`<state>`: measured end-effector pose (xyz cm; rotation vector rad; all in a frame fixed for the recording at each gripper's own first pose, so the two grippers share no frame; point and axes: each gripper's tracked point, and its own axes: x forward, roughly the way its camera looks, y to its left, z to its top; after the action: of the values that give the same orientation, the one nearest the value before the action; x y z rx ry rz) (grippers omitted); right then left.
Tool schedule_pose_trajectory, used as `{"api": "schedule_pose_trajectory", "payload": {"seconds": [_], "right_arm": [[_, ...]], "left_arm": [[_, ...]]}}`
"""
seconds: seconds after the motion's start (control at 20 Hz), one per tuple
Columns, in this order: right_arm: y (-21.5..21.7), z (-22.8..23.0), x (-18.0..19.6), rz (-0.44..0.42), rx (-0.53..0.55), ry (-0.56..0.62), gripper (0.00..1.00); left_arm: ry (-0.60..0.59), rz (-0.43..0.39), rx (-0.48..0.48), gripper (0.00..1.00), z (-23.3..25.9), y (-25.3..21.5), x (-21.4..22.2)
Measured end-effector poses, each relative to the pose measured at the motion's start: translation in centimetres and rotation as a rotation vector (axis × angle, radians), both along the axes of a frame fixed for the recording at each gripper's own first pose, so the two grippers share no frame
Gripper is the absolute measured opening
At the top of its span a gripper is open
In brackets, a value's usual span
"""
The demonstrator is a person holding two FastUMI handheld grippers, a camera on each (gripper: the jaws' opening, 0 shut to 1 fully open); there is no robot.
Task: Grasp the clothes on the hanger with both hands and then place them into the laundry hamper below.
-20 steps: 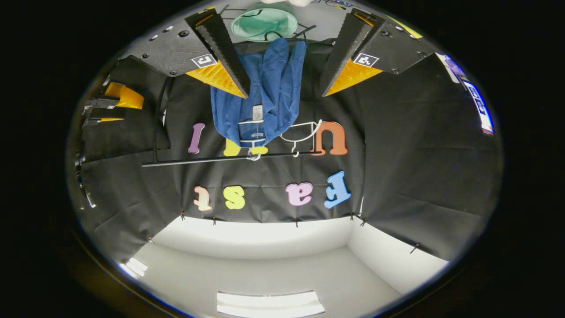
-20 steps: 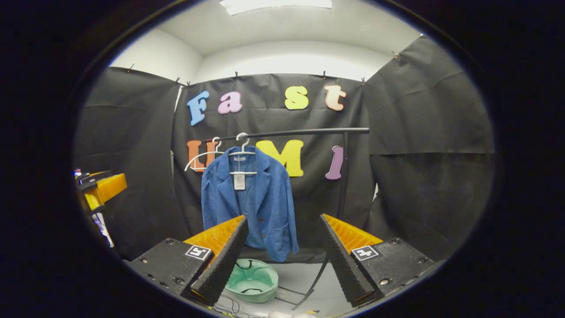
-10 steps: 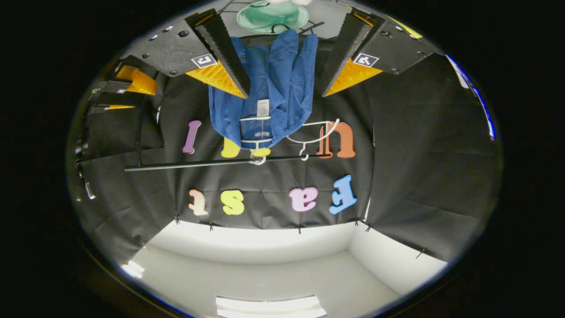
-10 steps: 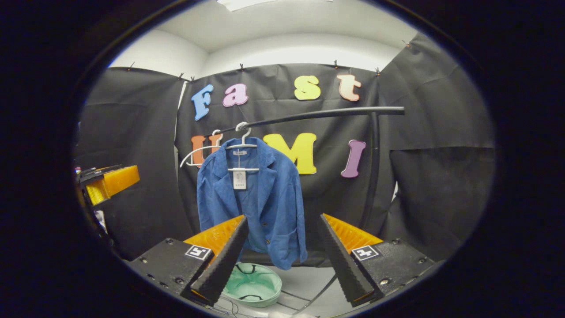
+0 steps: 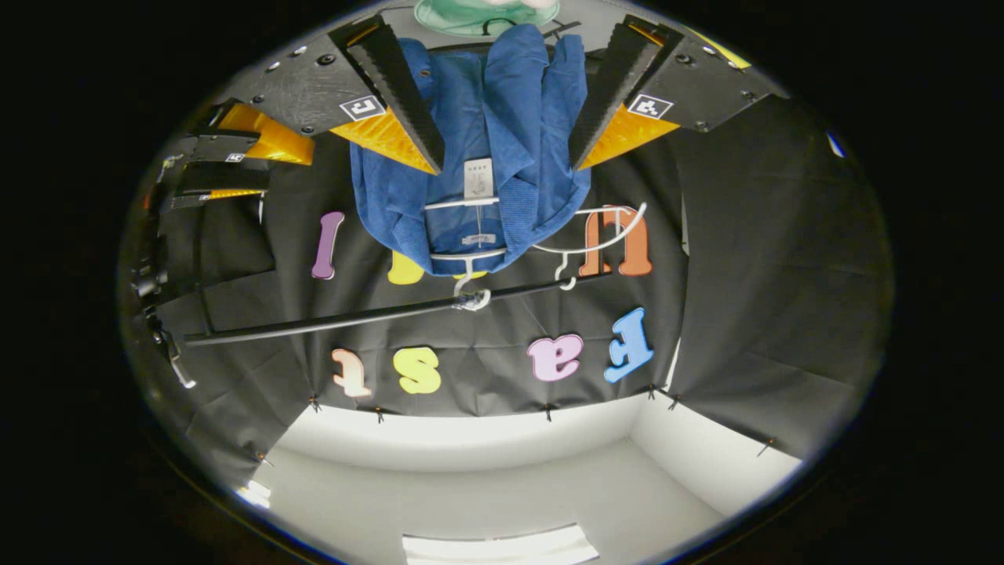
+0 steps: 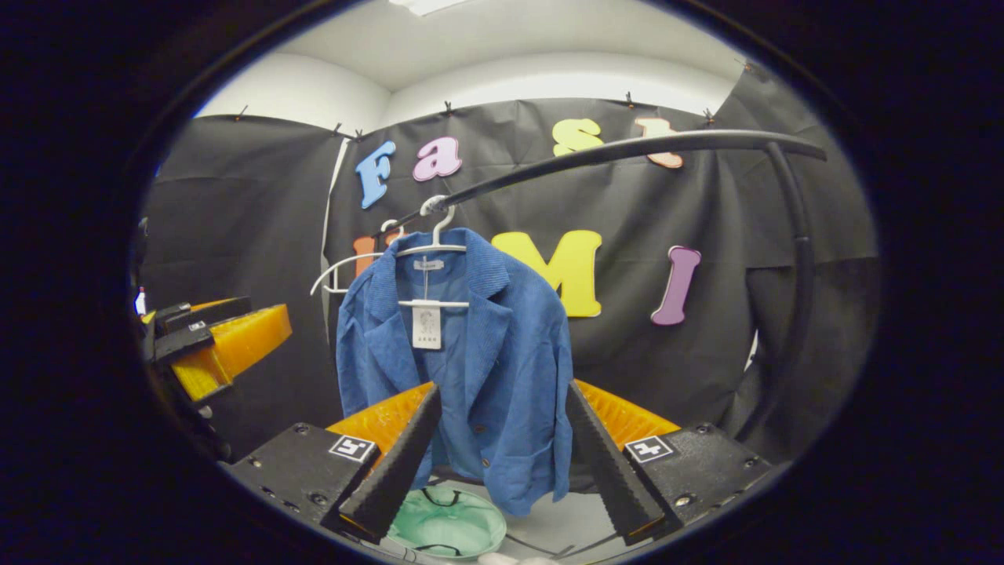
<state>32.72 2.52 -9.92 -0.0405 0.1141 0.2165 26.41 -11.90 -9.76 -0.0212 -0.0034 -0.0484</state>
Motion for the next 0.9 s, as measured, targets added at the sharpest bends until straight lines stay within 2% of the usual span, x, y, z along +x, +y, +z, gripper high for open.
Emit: {"api": "schedule_pose_trajectory", "payload": {"seconds": [0.05, 0.55, 0.7, 0.75, 0.8, 0.9], "right_arm": [[0.4, -0.2, 1.2, 0.010, -0.003, -0.002, 1.00], [4.4, -1.4, 12.1, 0.074, -0.022, -0.012, 1.00], [5.2, -2.1, 14.9, 0.083, -0.014, 0.012, 1.00], [5.3, -2.5, 15.8, 0.079, -0.009, 0.025, 1.00], [5.5, -2.9, 16.4, 0.079, -0.002, 0.041, 1.00], [5.9, -3.3, 17.9, 0.078, 0.008, 0.056, 1.00]], "left_arm": [[0.008, 0.001, -0.012, 1.00, -0.5, -0.1, 1.0], [0.058, 0.084, -0.007, 1.00, -4.8, 0.8, 11.5], [0.074, 0.093, -0.006, 1.00, -6.4, 0.7, 14.1], [0.069, 0.091, -0.007, 0.96, -6.7, 0.6, 15.0], [0.072, 0.096, -0.004, 1.00, -7.3, 0.6, 15.8], [0.098, 0.103, 0.002, 1.00, -8.6, 0.5, 16.9]]}}
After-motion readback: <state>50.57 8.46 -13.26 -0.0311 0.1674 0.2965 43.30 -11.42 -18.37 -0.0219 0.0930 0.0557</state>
